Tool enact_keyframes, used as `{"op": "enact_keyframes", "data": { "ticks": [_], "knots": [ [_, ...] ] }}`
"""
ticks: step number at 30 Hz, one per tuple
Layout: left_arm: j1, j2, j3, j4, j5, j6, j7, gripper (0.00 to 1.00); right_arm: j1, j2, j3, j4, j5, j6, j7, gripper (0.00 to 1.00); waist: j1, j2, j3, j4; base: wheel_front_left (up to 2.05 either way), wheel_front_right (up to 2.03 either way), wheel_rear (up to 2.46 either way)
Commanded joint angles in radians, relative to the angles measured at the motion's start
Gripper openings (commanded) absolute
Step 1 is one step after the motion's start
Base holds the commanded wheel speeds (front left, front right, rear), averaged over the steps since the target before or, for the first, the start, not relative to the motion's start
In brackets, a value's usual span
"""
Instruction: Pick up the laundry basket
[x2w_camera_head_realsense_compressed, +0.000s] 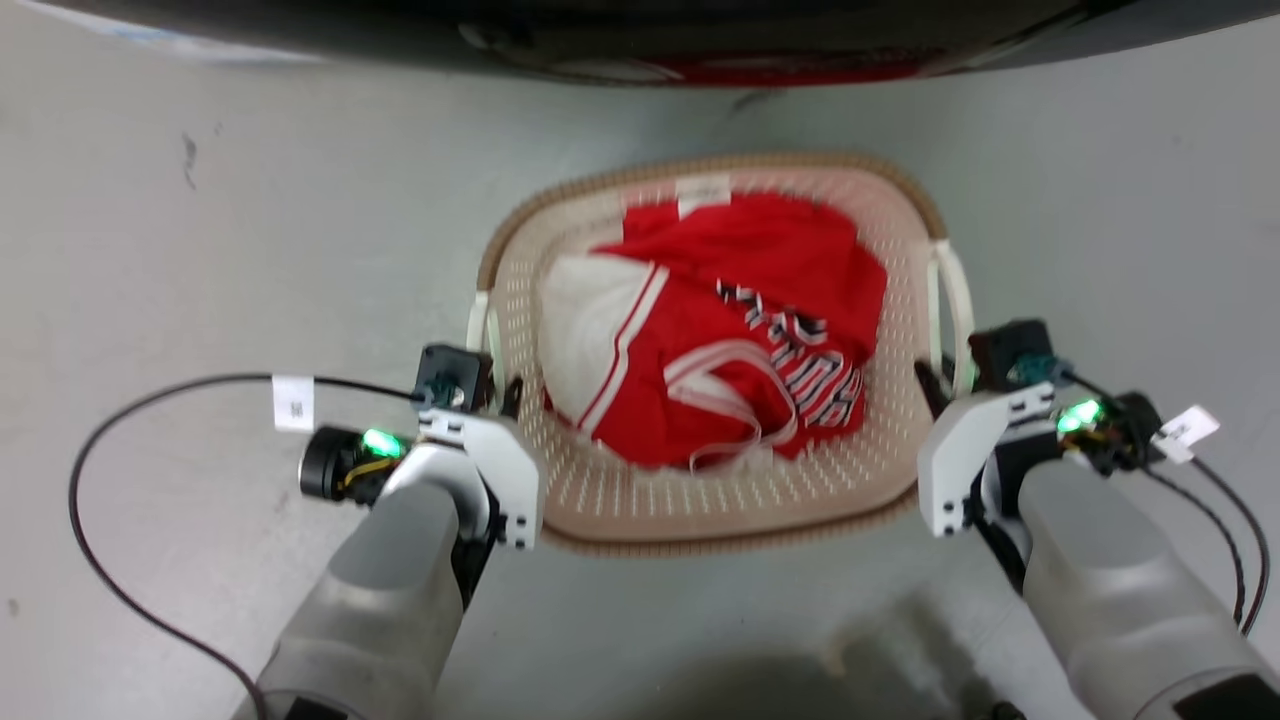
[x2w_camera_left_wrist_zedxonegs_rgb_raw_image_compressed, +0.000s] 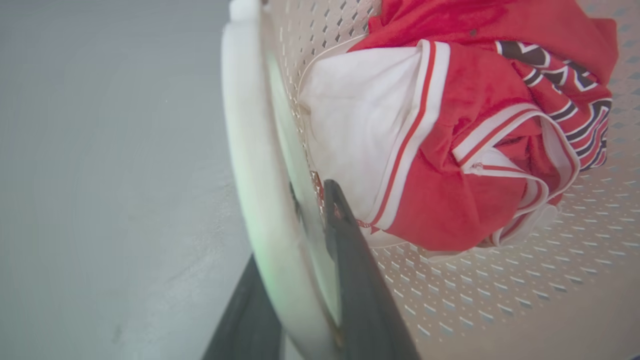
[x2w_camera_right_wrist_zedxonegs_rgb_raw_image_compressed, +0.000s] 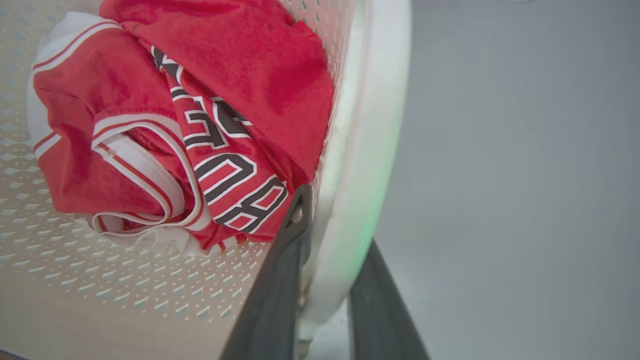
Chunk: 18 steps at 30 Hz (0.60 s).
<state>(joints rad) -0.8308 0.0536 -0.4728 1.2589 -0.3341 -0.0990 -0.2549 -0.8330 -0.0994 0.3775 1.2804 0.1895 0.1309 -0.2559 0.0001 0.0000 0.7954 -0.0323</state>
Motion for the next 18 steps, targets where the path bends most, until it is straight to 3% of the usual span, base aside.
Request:
{"op": "enact_keyframes", "data": {
  "ticks": [1,18],
  "knots": [
    [0.027,-0.006,-0.017,0.003,-0.01,-0.018,0.014,0.0,0.022,0.007,0.017,0.001,0.005,0.0,0.008,0.0,-0.0001,0.0,-0.056,0.0,0.0,0.0,0.0],
    [0.194,-0.007,-0.068,0.022,-0.147,-0.035,0.17,0.0,0.169,0.043,0.22,-0.005,0.151,0.001,0.192,0.0,-0.0001,0.0,-0.403,-0.018,0.0,0.0,0.0]
  ]
}}
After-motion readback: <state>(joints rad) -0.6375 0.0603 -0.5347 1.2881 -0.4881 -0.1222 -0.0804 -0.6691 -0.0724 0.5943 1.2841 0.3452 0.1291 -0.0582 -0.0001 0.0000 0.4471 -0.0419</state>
